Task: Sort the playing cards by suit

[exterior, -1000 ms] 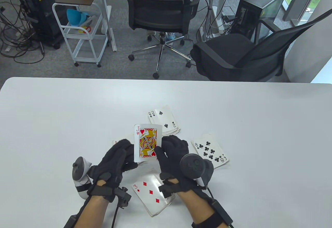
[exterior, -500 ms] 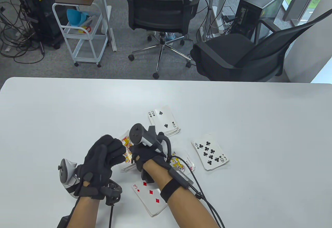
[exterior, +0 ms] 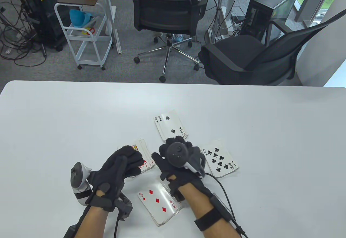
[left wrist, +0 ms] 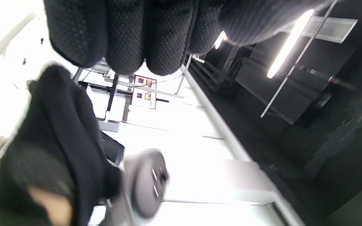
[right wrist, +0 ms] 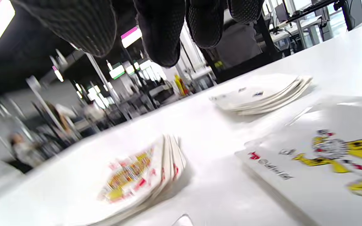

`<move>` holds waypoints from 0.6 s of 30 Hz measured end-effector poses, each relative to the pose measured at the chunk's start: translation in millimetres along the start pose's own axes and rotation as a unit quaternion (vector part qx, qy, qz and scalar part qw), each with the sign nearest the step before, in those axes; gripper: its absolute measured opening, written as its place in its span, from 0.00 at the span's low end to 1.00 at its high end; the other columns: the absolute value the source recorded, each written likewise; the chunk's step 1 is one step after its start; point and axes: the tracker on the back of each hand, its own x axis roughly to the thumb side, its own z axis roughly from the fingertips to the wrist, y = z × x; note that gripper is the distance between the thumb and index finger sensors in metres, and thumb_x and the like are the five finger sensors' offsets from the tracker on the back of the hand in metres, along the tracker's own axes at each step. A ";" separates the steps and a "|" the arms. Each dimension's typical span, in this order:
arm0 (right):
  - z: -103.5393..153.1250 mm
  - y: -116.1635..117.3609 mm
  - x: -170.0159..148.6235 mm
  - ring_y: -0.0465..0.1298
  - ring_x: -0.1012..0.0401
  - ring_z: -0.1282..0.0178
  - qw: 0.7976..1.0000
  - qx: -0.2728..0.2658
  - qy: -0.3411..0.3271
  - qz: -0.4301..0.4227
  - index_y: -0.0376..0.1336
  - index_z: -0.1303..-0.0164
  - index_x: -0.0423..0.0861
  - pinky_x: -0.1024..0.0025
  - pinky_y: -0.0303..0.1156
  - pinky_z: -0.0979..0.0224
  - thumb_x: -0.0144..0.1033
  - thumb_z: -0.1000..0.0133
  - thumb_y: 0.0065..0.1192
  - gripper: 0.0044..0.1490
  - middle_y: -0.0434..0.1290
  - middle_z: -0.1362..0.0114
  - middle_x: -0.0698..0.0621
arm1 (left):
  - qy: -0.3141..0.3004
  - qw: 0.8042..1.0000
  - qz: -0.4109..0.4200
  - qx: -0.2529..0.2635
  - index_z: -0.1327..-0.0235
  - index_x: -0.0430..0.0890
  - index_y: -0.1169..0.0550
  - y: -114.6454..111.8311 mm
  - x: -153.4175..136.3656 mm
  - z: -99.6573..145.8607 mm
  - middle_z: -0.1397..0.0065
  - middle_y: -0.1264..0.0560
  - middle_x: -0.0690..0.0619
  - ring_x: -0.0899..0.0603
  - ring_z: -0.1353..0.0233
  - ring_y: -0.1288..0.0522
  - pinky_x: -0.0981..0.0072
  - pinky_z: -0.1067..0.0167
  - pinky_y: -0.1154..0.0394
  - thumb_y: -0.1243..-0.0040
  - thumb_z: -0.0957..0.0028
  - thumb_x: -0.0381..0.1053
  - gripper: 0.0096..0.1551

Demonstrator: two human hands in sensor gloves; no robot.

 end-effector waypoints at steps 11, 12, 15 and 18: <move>44.6 -21.0 -45.6 0.46 0.35 0.15 0.999 -0.032 -0.032 -0.008 0.60 0.25 0.45 0.26 0.41 0.24 0.61 0.40 0.61 0.42 0.54 0.16 0.38 | 0.028 0.991 -0.118 -0.052 0.26 0.51 0.30 -19.1 -14.9 -4.4 0.24 0.27 0.50 0.37 0.24 0.29 0.45 0.34 0.25 0.41 0.42 0.64 0.34; 46.8 -22.2 -45.7 0.46 0.35 0.15 0.998 -0.043 -0.037 0.009 0.60 0.25 0.45 0.26 0.42 0.24 0.62 0.40 0.61 0.42 0.55 0.16 0.38 | 0.030 0.991 -0.122 -0.052 0.26 0.51 0.30 -19.7 -16.4 -4.6 0.24 0.27 0.50 0.37 0.24 0.29 0.46 0.34 0.25 0.41 0.42 0.64 0.34; 51.8 -26.6 -51.6 0.47 0.35 0.15 0.997 -0.058 -0.045 0.029 0.60 0.25 0.45 0.26 0.42 0.24 0.62 0.41 0.61 0.42 0.55 0.16 0.38 | 0.034 0.990 -0.125 -0.054 0.26 0.51 0.30 -21.0 -18.7 -5.7 0.24 0.27 0.50 0.37 0.24 0.29 0.45 0.34 0.25 0.41 0.42 0.65 0.34; 52.0 -29.7 -57.5 0.47 0.35 0.15 0.997 -0.065 -0.046 0.016 0.61 0.26 0.45 0.26 0.42 0.24 0.62 0.41 0.61 0.42 0.56 0.16 0.38 | 0.037 0.990 -0.124 -0.055 0.25 0.51 0.31 -21.6 -18.7 -6.4 0.23 0.28 0.50 0.37 0.24 0.29 0.45 0.33 0.25 0.41 0.42 0.65 0.35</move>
